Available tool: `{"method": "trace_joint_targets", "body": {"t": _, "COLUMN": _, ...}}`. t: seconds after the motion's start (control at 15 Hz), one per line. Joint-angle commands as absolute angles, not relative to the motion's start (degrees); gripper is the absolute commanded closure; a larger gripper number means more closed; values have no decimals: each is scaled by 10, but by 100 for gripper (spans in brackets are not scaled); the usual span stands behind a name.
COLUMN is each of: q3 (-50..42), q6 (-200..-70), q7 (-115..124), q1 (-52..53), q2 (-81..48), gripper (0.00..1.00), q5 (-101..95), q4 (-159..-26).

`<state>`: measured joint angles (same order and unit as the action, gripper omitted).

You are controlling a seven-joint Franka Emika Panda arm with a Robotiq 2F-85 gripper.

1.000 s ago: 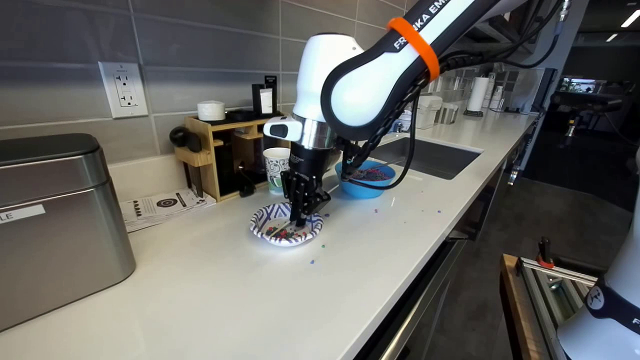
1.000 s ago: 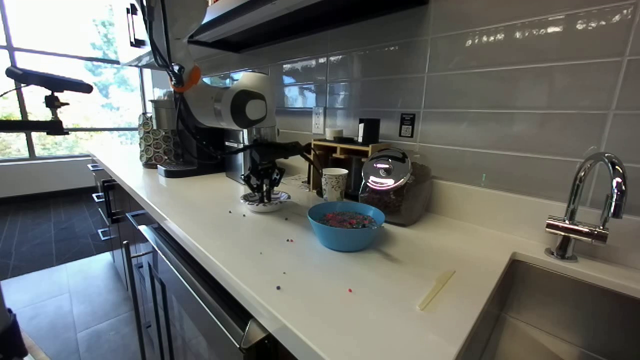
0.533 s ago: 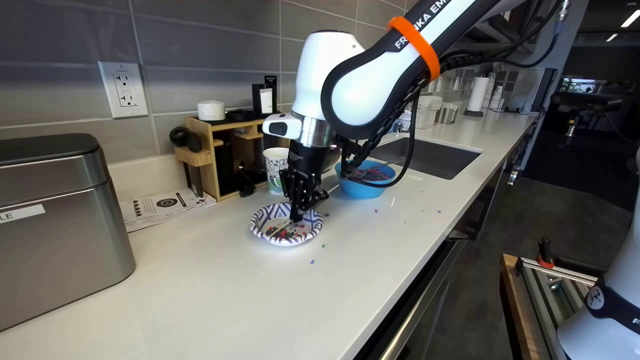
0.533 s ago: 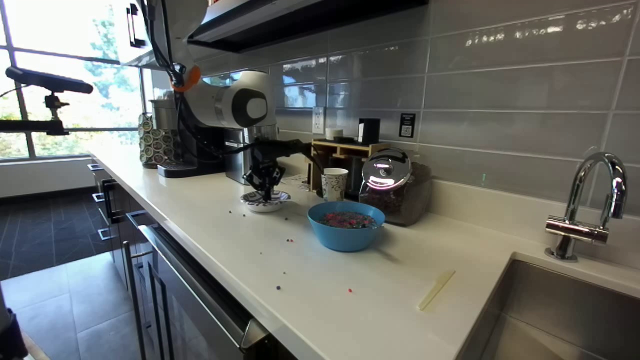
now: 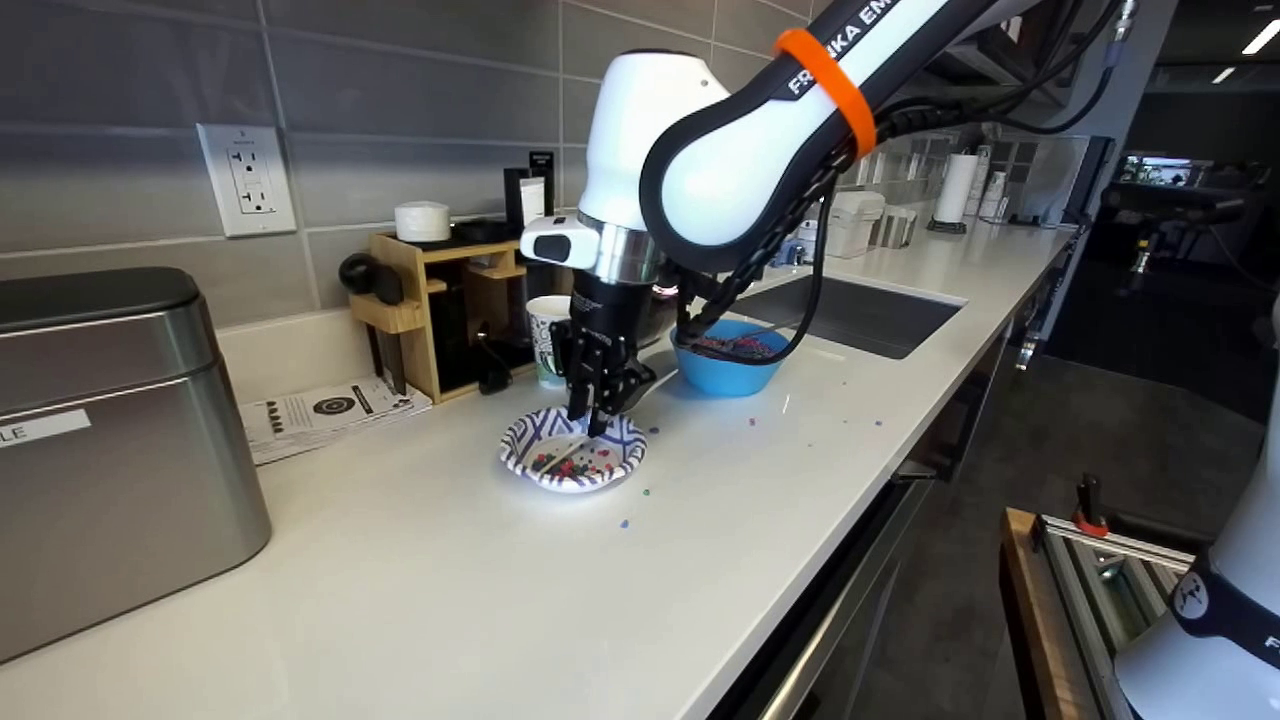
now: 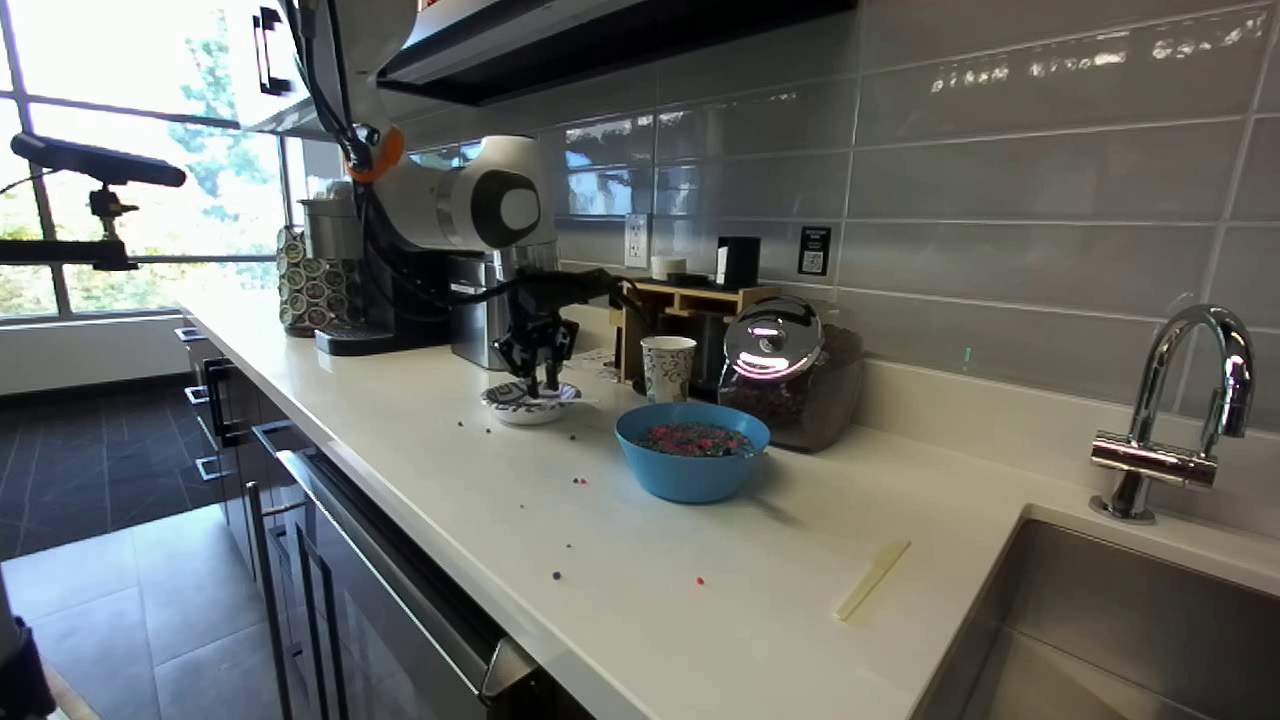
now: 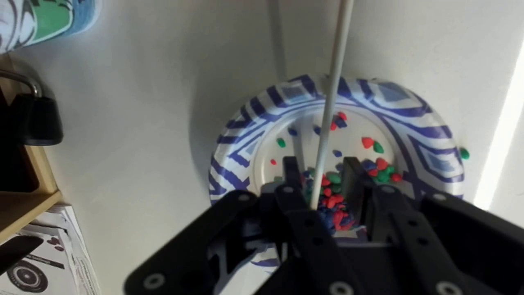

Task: Move the straw from the bowl to the coffee cup

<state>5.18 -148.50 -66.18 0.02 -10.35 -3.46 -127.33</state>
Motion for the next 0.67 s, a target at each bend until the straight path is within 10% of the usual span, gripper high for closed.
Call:
{"method": "trace_joint_targets", "body": {"t": 0.0, "q3": 49, "q6": -1497, "q7": -671, "q1": -3, "q2": -121, "gripper": 39, "q5": -54, "q4": -1265}}
{"method": "trace_joint_targets", "body": {"t": 0.6, "q3": 51, "q6": -1498, "q7": -683, "q1": -5, "q2": -136, "gripper": 50, "q5": -51, "q4": -1263}}
